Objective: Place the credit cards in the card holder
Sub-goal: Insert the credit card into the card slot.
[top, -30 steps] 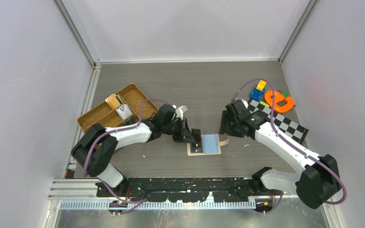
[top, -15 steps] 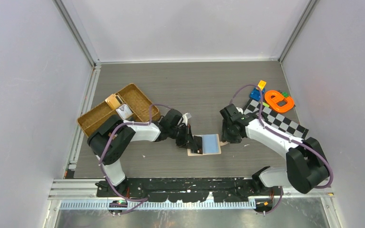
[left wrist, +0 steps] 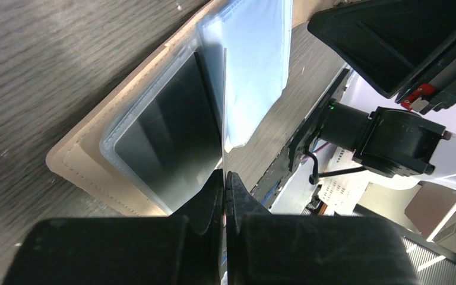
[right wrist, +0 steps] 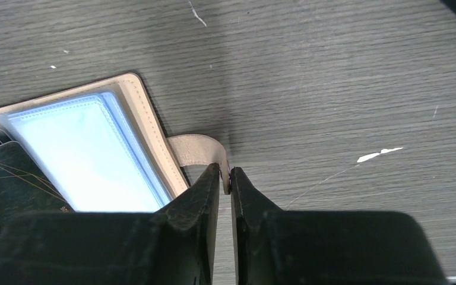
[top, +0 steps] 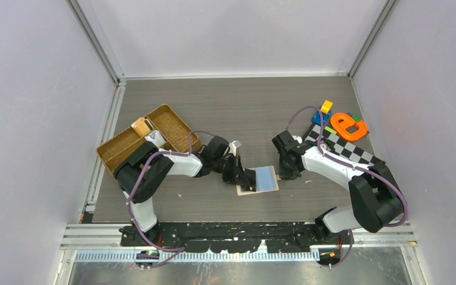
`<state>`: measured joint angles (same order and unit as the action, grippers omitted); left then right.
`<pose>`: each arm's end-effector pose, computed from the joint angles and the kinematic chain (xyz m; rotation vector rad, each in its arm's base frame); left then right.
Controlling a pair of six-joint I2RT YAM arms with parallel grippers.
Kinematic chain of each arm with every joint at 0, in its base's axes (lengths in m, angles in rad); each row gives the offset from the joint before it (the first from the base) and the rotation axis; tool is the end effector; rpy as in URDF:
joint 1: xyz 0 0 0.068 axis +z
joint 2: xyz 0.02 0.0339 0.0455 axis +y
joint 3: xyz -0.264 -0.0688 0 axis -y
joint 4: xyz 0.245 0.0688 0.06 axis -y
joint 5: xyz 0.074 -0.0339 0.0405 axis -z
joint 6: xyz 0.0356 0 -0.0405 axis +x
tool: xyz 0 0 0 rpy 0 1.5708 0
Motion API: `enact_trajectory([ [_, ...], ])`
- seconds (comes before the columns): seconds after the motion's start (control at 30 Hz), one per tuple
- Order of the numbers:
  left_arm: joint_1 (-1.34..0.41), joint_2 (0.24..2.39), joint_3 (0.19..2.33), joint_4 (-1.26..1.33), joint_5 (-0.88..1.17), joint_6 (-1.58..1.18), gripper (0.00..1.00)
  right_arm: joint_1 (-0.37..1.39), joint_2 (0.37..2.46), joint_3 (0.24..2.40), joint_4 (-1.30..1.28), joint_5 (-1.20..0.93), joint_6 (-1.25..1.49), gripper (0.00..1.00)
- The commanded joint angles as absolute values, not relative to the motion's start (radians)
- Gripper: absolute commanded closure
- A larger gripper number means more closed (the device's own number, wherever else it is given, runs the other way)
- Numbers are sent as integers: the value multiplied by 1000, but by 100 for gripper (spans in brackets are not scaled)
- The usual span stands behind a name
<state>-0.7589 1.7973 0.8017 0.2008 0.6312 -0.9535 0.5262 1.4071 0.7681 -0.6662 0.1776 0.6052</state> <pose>0.2285 -0.2457 0.1245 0.0975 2.7546 -1.4280 0.2090 0.1141 0.1708 0.1450 2.8196 -0.0101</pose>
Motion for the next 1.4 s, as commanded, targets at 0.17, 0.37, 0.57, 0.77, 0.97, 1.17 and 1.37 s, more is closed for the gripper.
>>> enact_trajectory([
  [0.17,-760,1838,818,292,673,-1016,100,527,1416,778,-659,232,627,89],
  [0.37,-759,1835,801,332,689,-1062,100,528,1419,778,-661,234,629,92],
  [0.57,-758,1830,775,419,707,-1134,100,527,1417,778,-661,233,629,93],
  [0.77,-755,1838,772,414,704,-1133,100,527,1414,778,-663,235,630,94],
  [0.97,-739,1829,748,411,675,-1131,100,527,1411,778,-666,237,631,95],
  [1.17,-738,1849,748,435,682,-1142,100,527,1419,779,-665,238,632,96],
  [1.37,-738,1864,752,463,691,-1155,100,527,1420,780,-666,238,632,96],
])
